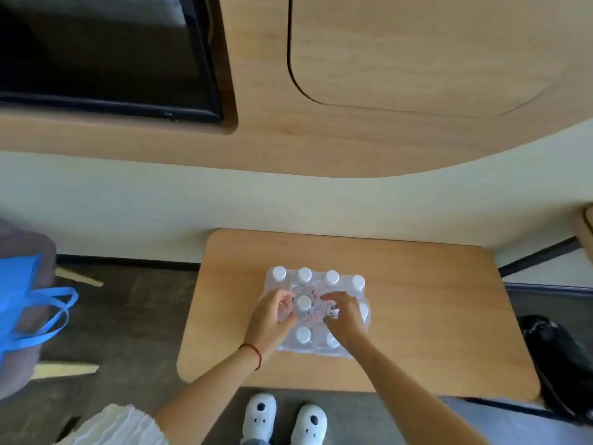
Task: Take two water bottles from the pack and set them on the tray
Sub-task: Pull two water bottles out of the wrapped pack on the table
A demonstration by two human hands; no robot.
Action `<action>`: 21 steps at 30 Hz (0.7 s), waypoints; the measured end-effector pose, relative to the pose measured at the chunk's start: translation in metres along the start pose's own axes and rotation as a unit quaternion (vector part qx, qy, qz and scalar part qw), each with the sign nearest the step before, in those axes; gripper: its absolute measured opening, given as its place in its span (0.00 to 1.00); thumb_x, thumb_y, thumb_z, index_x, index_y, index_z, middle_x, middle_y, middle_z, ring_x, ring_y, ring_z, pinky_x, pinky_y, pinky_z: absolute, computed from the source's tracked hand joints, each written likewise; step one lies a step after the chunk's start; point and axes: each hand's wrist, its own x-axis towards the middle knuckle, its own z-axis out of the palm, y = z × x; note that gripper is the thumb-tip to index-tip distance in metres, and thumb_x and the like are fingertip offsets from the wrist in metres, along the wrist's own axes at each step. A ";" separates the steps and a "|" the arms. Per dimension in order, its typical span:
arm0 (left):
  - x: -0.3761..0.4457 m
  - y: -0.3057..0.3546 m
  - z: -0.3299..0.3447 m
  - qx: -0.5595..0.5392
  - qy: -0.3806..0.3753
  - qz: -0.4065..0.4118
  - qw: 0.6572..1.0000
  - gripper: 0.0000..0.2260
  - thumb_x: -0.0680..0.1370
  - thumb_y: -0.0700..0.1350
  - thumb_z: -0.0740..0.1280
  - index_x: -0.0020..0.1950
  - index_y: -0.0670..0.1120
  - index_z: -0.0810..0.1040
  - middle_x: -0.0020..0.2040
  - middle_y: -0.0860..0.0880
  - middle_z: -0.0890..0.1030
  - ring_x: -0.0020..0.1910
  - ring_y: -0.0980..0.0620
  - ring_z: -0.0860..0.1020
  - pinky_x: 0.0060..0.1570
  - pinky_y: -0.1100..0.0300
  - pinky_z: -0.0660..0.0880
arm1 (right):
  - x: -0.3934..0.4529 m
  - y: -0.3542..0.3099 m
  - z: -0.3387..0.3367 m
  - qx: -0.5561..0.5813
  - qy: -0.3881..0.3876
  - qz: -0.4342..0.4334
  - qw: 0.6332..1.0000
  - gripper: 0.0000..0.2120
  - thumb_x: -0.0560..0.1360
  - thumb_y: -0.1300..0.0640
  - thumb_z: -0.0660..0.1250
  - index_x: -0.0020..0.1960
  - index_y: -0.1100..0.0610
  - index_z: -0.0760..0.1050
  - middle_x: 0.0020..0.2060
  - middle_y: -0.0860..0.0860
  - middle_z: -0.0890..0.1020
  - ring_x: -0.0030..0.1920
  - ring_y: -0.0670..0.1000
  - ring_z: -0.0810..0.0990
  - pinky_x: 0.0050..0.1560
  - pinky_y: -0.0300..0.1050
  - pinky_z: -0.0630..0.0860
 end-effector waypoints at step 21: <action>0.038 -0.060 0.046 0.232 0.033 0.115 0.965 0.44 0.68 0.67 0.65 0.76 0.45 0.54 0.77 0.44 0.55 0.76 0.47 0.52 0.74 0.47 0.58 | -0.004 0.079 -0.072 -0.001 -0.023 -0.085 0.996 0.18 0.66 0.53 0.55 0.34 0.61 0.81 0.45 0.52 0.81 0.52 0.51 0.74 0.51 0.38 0.68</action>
